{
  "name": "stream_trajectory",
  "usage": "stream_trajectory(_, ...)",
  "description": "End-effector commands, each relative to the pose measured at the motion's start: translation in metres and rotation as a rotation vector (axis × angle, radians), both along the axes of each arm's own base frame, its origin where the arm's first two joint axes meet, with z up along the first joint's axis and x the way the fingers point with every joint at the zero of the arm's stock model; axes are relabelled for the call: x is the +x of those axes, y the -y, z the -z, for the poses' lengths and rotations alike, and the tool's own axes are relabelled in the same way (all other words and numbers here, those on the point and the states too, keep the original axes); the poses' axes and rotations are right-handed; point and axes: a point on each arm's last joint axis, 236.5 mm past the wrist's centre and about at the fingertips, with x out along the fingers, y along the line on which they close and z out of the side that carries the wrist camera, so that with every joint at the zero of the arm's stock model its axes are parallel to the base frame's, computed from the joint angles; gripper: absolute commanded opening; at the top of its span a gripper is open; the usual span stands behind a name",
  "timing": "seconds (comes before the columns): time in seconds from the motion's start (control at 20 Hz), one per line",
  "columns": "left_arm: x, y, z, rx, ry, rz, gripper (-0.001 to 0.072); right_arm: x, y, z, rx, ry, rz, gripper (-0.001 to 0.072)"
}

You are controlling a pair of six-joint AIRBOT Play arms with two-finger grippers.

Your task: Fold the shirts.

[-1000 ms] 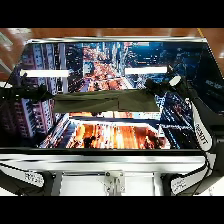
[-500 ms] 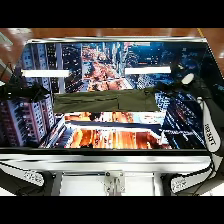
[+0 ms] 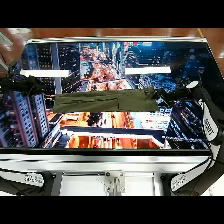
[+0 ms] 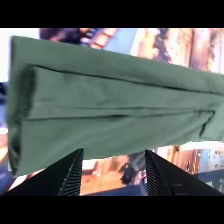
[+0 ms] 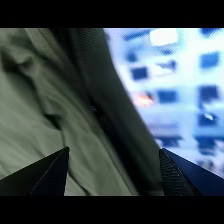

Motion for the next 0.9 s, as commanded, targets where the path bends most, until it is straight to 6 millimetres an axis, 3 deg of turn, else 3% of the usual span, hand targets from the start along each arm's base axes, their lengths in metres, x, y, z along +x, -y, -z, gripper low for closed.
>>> stream_trajectory(0.0,0.000,0.024,-0.012,0.012,0.030,0.055,0.0464,0.003,-0.027,0.008,0.141,-0.033,0.034,0.0679)
stream_trajectory(0.1,0.002,0.043,-0.013,0.016,0.047,0.099,0.0464,0.004,-0.031,0.011,0.168,-0.044,0.045,0.0672)
stream_trajectory(0.2,0.006,0.060,-0.015,0.009,0.066,0.120,0.0464,0.005,-0.031,0.012,0.167,-0.040,0.050,0.0456)
stream_trajectory(0.25,0.009,0.069,-0.017,0.006,0.078,0.128,0.0464,0.006,-0.031,0.011,0.168,-0.036,0.047,0.0251)
stream_trajectory(0.3,0.012,0.077,-0.018,0.004,0.091,0.132,0.0464,0.007,-0.033,0.008,0.182,-0.027,0.043,0.0104)
stream_trajectory(0.35,0.015,0.087,-0.018,0.006,0.103,0.140,0.0456,0.009,-0.036,0.000,0.205,-0.004,0.035,0.0066)
stream_trajectory(0.4,0.018,0.096,-0.018,0.009,0.113,0.148,0.0407,0.012,-0.039,-0.011,0.217,0.028,0.018,0.0065)
stream_trajectory(0.5,0.023,0.121,-0.014,0.014,0.130,0.177,0.0127,0.014,-0.040,-0.039,0.209,0.089,-0.014,0.0065)
stream_trajectory(0.65,0.022,0.182,0.011,0.014,0.121,0.258,0.0049,0.008,-0.045,-0.098,0.203,0.178,-0.063,0.0065)
stream_trajectory(0.85,0.000,0.282,0.053,-0.050,0.065,0.376,0.0045,-0.020,-0.057,-0.169,0.206,0.258,-0.151,0.0065)
